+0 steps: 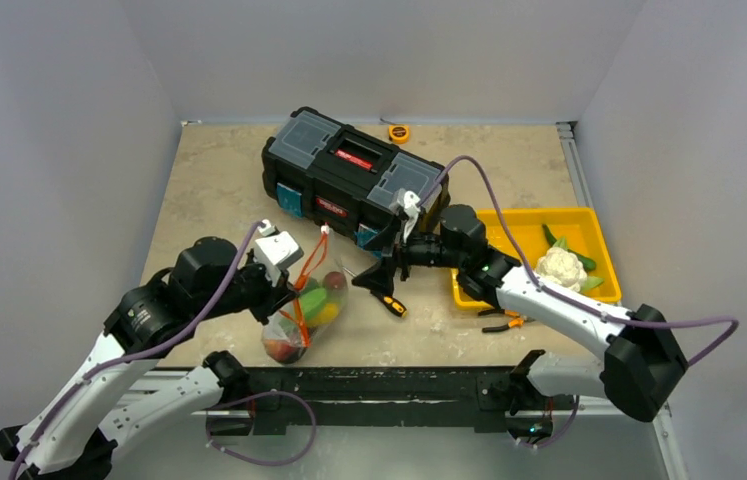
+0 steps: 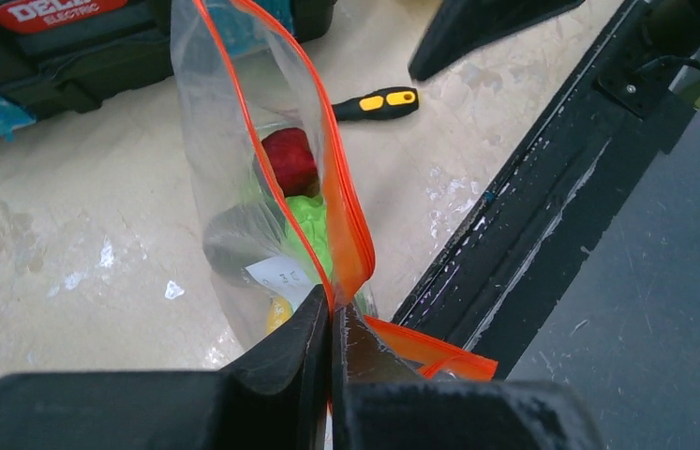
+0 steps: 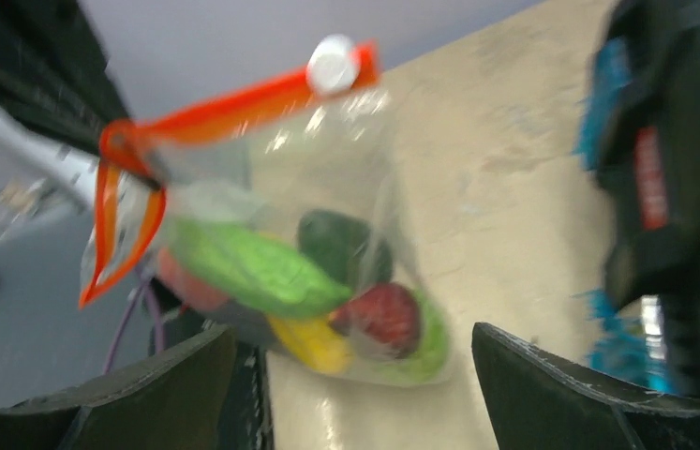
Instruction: Place the food in the zip-top bag and seal the zipper
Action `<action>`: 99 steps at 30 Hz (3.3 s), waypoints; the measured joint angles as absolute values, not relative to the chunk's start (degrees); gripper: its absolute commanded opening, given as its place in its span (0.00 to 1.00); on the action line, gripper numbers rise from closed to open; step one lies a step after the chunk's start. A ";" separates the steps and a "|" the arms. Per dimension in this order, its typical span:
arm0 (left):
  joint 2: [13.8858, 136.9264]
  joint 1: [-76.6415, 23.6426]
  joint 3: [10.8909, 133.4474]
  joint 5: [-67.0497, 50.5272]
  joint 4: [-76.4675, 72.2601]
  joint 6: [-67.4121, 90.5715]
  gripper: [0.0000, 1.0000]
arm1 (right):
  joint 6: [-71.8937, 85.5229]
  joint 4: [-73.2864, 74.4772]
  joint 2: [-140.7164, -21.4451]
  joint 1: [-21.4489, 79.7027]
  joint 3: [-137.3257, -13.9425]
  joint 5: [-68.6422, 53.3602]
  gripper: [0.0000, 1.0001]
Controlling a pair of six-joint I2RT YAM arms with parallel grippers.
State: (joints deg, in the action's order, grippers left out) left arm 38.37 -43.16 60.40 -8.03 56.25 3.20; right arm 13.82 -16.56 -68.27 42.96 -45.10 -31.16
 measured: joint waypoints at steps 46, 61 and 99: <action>51.55 -43.16 70.96 -18.98 55.22 8.43 0.81 | 30.35 -58.87 -80.62 40.21 -36.60 -62.63 0.00; 66.52 -54.39 81.49 -3.46 54.26 8.95 0.49 | 29.58 -54.08 -76.20 40.18 -35.97 -58.37 0.00; 62.46 -56.03 74.22 -5.72 50.59 6.44 0.16 | 29.54 -51.62 -74.41 40.21 -35.81 -57.89 0.00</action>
State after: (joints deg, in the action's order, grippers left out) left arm 62.46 -56.03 74.22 -5.72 50.59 6.44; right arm 29.54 -51.62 -74.41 40.21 -35.81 -57.89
